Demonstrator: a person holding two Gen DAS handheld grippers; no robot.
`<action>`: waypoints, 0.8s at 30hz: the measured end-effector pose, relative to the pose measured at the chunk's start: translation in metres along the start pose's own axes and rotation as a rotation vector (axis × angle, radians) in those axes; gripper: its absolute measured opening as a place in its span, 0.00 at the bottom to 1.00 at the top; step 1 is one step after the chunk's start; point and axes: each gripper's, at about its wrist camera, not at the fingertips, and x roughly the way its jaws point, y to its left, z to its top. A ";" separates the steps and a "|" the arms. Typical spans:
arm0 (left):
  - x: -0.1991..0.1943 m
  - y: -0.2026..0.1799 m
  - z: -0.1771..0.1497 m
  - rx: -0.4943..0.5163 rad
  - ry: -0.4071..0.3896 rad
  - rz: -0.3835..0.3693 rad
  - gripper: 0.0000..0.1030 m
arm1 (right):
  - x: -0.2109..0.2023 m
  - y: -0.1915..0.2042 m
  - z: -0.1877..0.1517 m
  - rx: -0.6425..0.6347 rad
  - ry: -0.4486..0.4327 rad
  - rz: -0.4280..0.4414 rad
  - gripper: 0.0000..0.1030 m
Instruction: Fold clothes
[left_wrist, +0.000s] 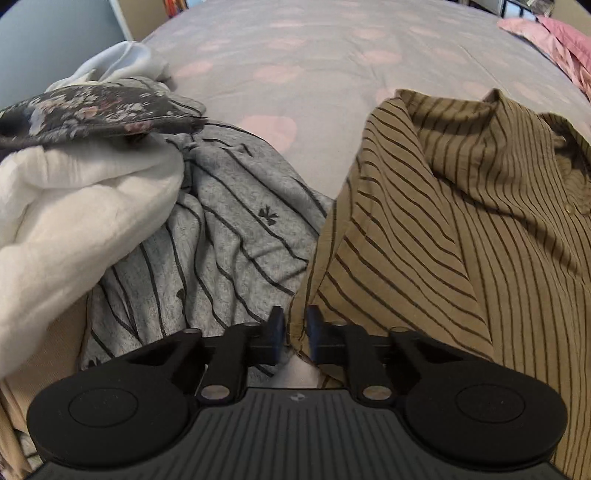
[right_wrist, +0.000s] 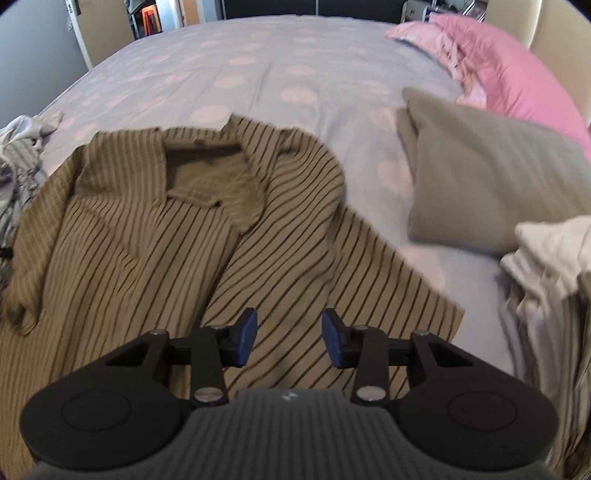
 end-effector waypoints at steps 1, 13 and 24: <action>0.000 0.000 0.001 -0.005 -0.001 -0.001 0.02 | 0.001 0.004 -0.004 -0.008 0.009 0.016 0.41; -0.039 0.017 0.023 -0.073 -0.141 0.015 0.00 | 0.038 -0.058 0.004 0.226 -0.001 -0.192 0.39; -0.052 0.028 0.071 -0.082 -0.201 0.123 0.00 | 0.079 -0.132 0.015 0.325 0.044 -0.261 0.40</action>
